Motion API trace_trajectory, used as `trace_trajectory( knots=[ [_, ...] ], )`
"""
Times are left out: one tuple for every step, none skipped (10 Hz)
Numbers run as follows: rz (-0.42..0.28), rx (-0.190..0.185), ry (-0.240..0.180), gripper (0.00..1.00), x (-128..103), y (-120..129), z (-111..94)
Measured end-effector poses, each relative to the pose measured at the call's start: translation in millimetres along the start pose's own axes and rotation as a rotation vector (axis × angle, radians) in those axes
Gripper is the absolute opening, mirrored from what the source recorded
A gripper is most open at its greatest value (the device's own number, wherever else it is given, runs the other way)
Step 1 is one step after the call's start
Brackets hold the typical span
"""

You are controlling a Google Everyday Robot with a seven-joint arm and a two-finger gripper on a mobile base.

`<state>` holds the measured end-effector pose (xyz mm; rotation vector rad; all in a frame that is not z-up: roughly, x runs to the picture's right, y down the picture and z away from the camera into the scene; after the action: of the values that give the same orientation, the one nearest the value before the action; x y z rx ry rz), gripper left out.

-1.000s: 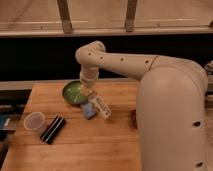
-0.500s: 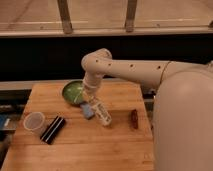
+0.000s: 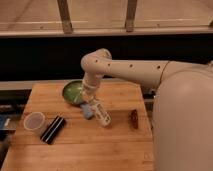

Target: Stand the bottle upright

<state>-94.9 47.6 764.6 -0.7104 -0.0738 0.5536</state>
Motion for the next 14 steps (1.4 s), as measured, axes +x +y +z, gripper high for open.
trace_trajectory(
  knots=[
    [-0.001, 0.001, 0.0, 0.0, -0.1, -0.3, 0.5],
    [-0.005, 0.007, -0.01, 0.0, -3.7, -4.3, -0.3],
    [-0.009, 0.018, -0.018, 0.0, -8.4, -12.7, -3.4],
    [-0.016, 0.037, -0.024, 0.0, -15.6, -26.4, -10.9],
    [-0.022, 0.055, -0.027, 0.0, -22.5, -37.7, -19.1],
    [-0.035, 0.079, -0.036, 0.0, -36.5, -51.5, -31.8],
    [-0.043, 0.098, -0.05, 0.0, -48.1, -62.4, -43.3],
    [-0.046, 0.115, -0.06, 0.0, -54.1, -71.4, -51.6],
    [-0.05, 0.127, -0.074, 0.0, -59.2, -78.1, -57.5],
    [-0.063, 0.138, -0.114, 0.0, -67.0, -84.6, -66.3],
    [-0.076, 0.137, -0.162, 0.0, -70.6, -86.6, -70.9],
    [-0.096, 0.132, -0.258, 0.0, -73.2, -91.0, -76.6],
    [-0.111, 0.125, -0.339, 0.0, -73.6, -95.9, -79.0],
    [-0.127, 0.113, -0.395, 0.0, -76.8, -99.8, -76.7]
  ],
)
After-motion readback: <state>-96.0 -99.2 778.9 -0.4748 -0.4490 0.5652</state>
